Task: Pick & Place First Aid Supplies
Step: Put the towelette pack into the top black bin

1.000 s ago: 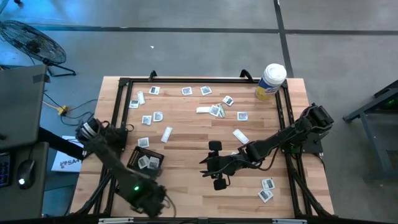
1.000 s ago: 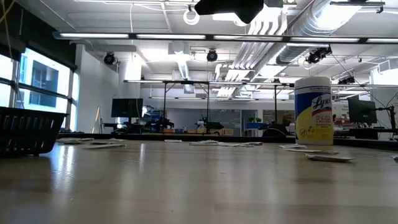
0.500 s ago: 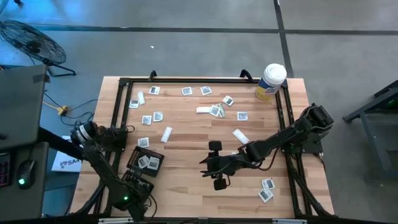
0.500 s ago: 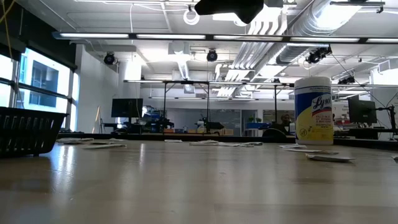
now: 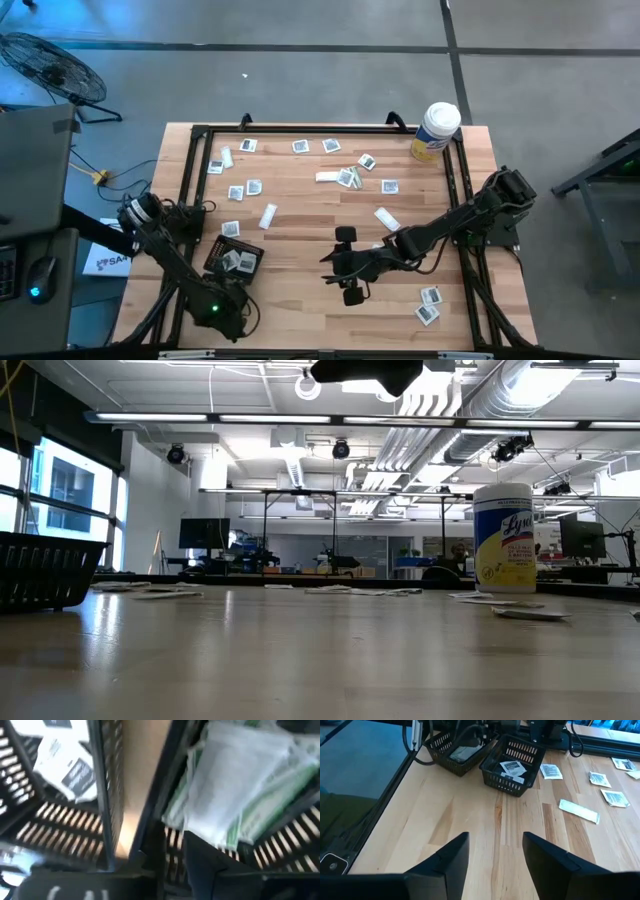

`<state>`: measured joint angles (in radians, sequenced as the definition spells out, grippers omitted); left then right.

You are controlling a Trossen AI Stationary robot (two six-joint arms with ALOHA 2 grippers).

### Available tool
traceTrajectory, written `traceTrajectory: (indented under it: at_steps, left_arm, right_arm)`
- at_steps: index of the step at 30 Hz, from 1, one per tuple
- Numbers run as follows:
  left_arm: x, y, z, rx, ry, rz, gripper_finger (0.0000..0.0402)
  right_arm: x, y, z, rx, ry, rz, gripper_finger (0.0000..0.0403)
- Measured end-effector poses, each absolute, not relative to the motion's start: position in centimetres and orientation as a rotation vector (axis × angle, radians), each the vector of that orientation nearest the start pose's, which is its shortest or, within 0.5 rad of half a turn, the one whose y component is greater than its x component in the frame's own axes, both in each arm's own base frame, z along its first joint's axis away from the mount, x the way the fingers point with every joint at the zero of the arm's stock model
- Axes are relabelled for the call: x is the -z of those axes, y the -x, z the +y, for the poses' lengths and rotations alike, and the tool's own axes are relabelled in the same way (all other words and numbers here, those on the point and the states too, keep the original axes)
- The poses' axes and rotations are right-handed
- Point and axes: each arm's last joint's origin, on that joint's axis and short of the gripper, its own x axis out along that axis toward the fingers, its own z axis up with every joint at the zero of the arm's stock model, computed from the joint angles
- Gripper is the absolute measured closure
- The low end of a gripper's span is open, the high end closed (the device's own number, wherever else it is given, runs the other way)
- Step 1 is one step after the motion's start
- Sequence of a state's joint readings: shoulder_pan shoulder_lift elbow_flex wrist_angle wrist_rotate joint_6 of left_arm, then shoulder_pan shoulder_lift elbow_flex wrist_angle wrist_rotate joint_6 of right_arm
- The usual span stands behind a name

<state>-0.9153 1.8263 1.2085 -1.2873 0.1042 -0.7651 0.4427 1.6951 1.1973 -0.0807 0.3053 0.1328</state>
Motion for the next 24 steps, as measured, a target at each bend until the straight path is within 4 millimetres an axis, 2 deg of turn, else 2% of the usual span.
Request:
traceTrajectory:
  at_steps: [3,6,10,13,18,21,24]
  left_arm:
    - [-19.3,-17.5,-23.4,-0.086,-0.245,1.892,0.0323]
    - [-22.1,-18.1,-23.9,-0.115,-0.225,1.823,0.0321]
    - [-26.0,-19.1,-24.3,-0.142,-0.229,1.473,0.0321]
    - [-27.8,-19.4,-24.3,-0.162,-0.256,1.172,0.0321]
    - [-28.1,-19.8,-23.9,-0.241,-0.318,0.904,0.0321]
    - [-27.3,-20.0,-23.7,-0.3,-0.364,0.804,0.0321]
    - [-26.3,-20.7,-23.3,-0.352,-0.374,0.733,0.0321]
  right_arm:
    - [-24.9,-34.4,15.3,-0.077,0.081,0.543,0.0217]
    - [-24.7,-34.4,15.0,-0.085,0.08,0.57,0.0218]
    - [-23.7,-34.0,13.9,-0.049,0.077,0.701,0.0223]
    - [-22.6,-33.1,13.0,-0.006,0.02,0.871,0.0227]
    - [-21.1,-30.7,12.7,0.099,-0.058,1.138,0.0239]
    - [-20.4,-29.7,13.2,0.177,-0.057,1.209,0.0248]
    - [-19.5,-29.6,13.9,0.255,-0.116,1.219,0.0258]
